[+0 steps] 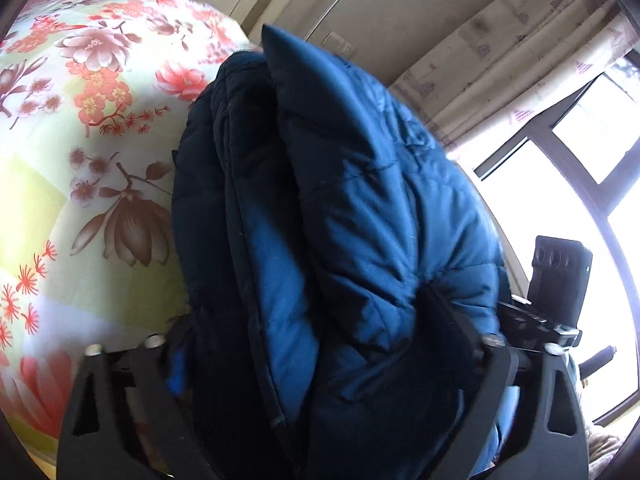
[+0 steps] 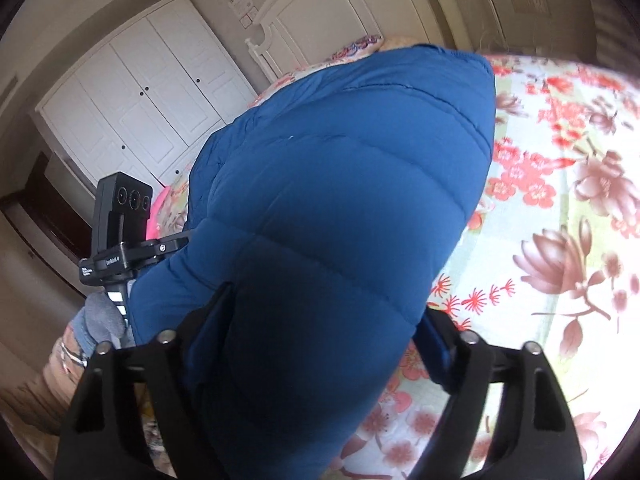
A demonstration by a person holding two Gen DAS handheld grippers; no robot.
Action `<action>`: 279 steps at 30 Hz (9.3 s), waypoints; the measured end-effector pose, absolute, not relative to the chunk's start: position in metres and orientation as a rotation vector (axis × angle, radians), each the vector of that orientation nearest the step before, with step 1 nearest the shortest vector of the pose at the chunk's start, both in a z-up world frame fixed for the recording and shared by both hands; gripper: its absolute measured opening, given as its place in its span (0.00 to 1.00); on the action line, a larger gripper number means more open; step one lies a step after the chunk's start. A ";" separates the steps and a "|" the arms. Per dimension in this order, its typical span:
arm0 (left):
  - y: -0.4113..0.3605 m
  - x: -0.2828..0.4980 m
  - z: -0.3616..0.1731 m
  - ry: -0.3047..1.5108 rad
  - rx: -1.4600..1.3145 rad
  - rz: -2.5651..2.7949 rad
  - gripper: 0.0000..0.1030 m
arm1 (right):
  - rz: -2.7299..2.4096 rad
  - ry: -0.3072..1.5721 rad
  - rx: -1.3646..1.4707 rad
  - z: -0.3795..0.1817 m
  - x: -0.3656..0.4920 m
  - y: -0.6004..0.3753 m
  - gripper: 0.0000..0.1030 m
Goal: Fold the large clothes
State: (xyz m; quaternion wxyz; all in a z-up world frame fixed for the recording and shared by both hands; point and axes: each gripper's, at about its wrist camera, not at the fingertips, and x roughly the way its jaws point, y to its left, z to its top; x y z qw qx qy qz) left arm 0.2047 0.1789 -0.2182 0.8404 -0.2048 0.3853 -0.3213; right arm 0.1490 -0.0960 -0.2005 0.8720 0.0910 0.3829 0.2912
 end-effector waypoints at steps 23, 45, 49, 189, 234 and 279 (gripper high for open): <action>0.059 0.281 -0.109 0.581 -0.396 -0.809 0.49 | 0.380 0.482 0.021 -0.088 0.197 -0.189 0.52; -0.023 0.349 -0.067 0.561 -0.068 -0.529 0.91 | 0.139 0.402 -0.130 -0.085 0.193 -0.218 0.74; -0.048 0.377 -0.016 0.546 -0.015 -0.589 0.91 | 0.207 0.401 -0.345 -0.105 0.191 -0.135 0.57; -0.028 0.094 -0.070 0.434 0.058 -0.178 0.96 | -0.085 0.458 -0.138 -0.080 0.021 -0.191 0.98; -0.032 0.089 -0.074 0.445 0.051 -0.173 0.96 | -0.084 0.450 -0.135 -0.081 0.022 -0.181 0.98; 0.072 0.289 -0.110 0.675 0.074 -0.013 0.96 | -0.308 0.596 0.029 -0.098 0.121 -0.337 0.98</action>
